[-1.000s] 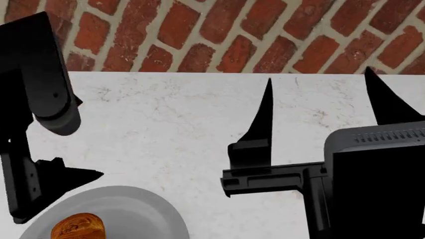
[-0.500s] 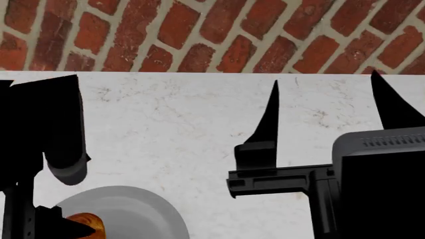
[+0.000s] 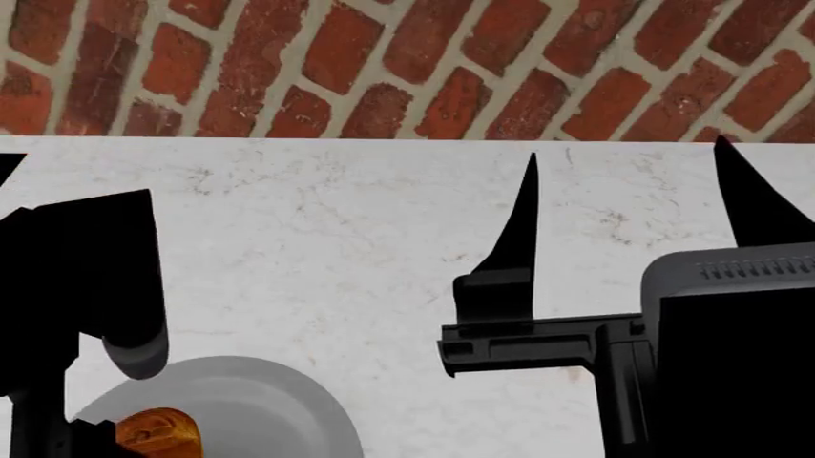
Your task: Place all breads on the cutting board.
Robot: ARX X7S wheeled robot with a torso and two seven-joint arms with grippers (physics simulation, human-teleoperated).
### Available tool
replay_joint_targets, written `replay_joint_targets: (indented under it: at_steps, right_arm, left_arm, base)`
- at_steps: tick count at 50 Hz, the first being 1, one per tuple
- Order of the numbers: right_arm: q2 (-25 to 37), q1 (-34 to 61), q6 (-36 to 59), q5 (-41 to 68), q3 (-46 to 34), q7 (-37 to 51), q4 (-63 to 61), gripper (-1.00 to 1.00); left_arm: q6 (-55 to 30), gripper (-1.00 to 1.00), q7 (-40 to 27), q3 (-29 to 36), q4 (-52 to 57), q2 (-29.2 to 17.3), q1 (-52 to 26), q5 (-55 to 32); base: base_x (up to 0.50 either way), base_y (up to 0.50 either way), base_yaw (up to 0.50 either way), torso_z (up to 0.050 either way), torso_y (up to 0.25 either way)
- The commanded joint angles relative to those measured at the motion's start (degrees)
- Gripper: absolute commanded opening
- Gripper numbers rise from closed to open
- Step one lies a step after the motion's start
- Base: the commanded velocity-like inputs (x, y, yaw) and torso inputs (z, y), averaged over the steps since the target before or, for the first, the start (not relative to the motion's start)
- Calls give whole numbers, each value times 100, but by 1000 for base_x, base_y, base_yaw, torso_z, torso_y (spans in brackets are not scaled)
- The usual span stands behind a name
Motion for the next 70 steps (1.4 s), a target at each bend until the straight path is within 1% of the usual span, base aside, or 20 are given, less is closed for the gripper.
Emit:
replay_joint_targets:
  at_steps: [1,8,17,26,31,37,48,62,63,70]
  right_arm:
    - [7,-46,-64,-54,-44,-21,26,100]
    - [107,-123,-131,-11,73,1,9,100]
    - [45,-211,-263,-161,23,-64,91,100]
    - [74,-361,-383,-252,35,-118,100,100]
    - [76,-375,-420,-302,15,-144,126,100]
    - [78,-395,-448,-320,-8,-156,127,100]
    - [109,-513,-554,-395,-6,-201,134,100]
    - [125,-529,-589,-430,-46,-194,148,100]
    - [142,-547,-597,-418,-24,-191,149,100]
    - [135,-603,-653,-435,-23,-179,125,100]
  left_arm:
    - [262,100,-39,148,-343,106,327,197]
    - [465,100,-50,310,-497,236,653,333]
    - [411,100,-136,411,-430,192,786,321]
    - [398,100,-108,482,-488,207,774,362]
    - [240,100,-159,541,-505,243,759,330]
    - [339,100,-65,674,-695,321,783,492]
    - [241,100,-149,769,-542,303,845,451]
    - [439,100,-133,873,-616,313,1038,542]
    - [446,-100,-155,846,-597,308,1024,532]
    - [395,-100,-143,699,-486,272,793,429]
  base:
    - [0,0,0,0,0]
    - [0,0,0,0,0]
    - [0,0,0,0,0]
    - [0,0,0,0,0]
    - [0,0,0,0,0]
    - [0,0,0,0,0]
    - [0,0,0,0,0]
    - [0,0,0,0,0]
    - [0,0,0,0,0]
    - [0,0,0,0,1]
